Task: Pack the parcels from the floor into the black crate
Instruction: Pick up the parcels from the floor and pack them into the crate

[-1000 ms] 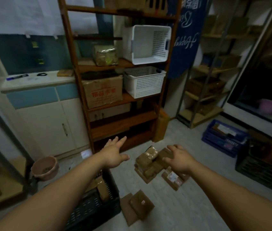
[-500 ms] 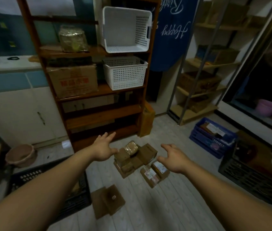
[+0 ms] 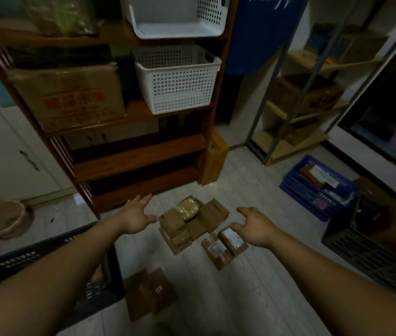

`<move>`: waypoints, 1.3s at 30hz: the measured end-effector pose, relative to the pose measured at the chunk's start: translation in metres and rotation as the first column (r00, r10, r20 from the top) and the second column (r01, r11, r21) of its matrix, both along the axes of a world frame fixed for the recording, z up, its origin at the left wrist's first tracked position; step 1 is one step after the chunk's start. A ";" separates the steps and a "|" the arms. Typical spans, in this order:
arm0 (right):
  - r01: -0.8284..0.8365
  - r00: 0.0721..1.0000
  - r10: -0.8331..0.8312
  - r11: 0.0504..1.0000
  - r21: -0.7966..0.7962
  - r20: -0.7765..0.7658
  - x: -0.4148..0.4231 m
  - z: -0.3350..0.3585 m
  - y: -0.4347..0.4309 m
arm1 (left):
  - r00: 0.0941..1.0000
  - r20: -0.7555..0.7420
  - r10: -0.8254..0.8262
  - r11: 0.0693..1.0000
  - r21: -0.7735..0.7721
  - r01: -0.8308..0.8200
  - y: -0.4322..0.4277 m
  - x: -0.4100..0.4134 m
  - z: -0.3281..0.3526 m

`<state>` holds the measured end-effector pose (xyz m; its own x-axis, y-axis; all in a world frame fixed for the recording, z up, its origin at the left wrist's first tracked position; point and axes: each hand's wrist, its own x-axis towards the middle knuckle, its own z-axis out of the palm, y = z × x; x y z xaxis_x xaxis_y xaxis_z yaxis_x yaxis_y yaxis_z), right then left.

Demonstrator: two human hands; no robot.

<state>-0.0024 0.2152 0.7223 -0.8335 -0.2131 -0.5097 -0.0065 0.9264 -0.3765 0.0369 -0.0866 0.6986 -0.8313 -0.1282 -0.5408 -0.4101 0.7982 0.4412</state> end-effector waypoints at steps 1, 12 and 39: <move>0.002 1.000 -0.002 1.000 0.006 0.009 -0.011 -0.003 0.000 | 1.000 0.010 0.021 1.000 0.010 -0.021 -0.001 -0.008 -0.004; -0.275 0.943 0.292 0.954 -0.119 0.163 -0.132 -0.074 -0.033 | 0.922 0.116 0.369 0.914 0.132 -0.383 0.008 -0.046 -0.076; -0.183 0.966 0.238 0.904 -0.387 0.100 -0.256 -0.642 -0.142 | 0.539 0.200 0.818 0.423 0.424 -0.800 0.025 -0.181 -0.617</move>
